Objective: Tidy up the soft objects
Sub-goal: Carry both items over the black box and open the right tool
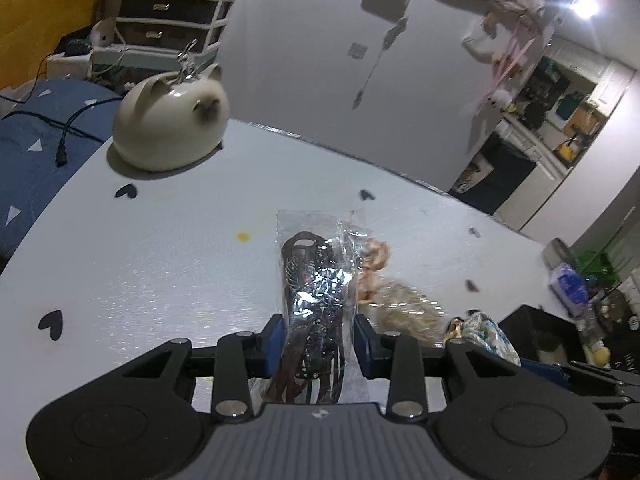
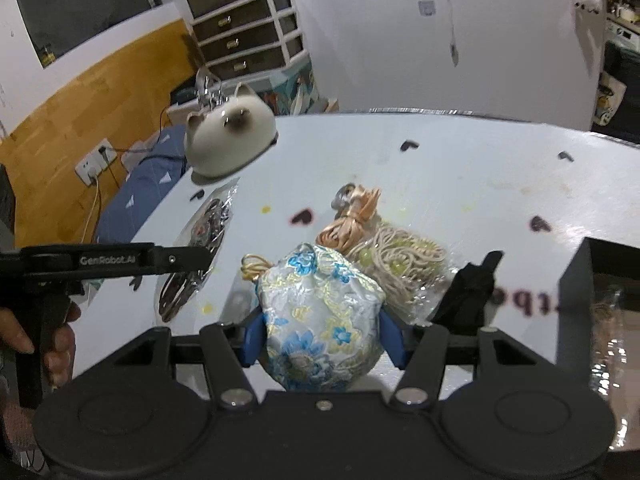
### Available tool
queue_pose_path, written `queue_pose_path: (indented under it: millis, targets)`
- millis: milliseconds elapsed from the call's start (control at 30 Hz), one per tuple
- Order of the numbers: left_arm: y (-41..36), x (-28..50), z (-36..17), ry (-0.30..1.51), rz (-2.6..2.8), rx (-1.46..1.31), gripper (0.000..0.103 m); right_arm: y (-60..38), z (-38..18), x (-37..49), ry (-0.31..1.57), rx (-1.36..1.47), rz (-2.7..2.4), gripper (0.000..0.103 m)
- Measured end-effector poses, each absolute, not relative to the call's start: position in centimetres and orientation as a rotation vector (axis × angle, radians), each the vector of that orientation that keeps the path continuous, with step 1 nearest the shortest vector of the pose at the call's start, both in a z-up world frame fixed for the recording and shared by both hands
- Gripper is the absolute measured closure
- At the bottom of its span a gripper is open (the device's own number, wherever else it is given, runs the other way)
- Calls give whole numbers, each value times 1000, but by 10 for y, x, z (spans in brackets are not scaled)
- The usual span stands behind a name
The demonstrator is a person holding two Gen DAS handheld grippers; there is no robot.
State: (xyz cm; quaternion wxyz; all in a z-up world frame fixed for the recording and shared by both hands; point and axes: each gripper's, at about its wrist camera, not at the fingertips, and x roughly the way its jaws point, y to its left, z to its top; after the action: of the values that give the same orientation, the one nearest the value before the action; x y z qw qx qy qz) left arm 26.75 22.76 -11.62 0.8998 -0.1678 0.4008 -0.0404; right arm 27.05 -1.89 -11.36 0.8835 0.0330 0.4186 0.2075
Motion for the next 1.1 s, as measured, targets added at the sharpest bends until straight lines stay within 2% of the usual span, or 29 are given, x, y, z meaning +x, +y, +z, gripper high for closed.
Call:
queue_pose_path:
  millis: [500, 1100]
  targets:
    - [174, 240, -72, 736, -174, -418, 66, -96, -81, 229, 738, 162, 311, 43]
    - [16, 258, -68, 765, -320, -437, 66, -250, -72, 225, 698, 221, 199, 43]
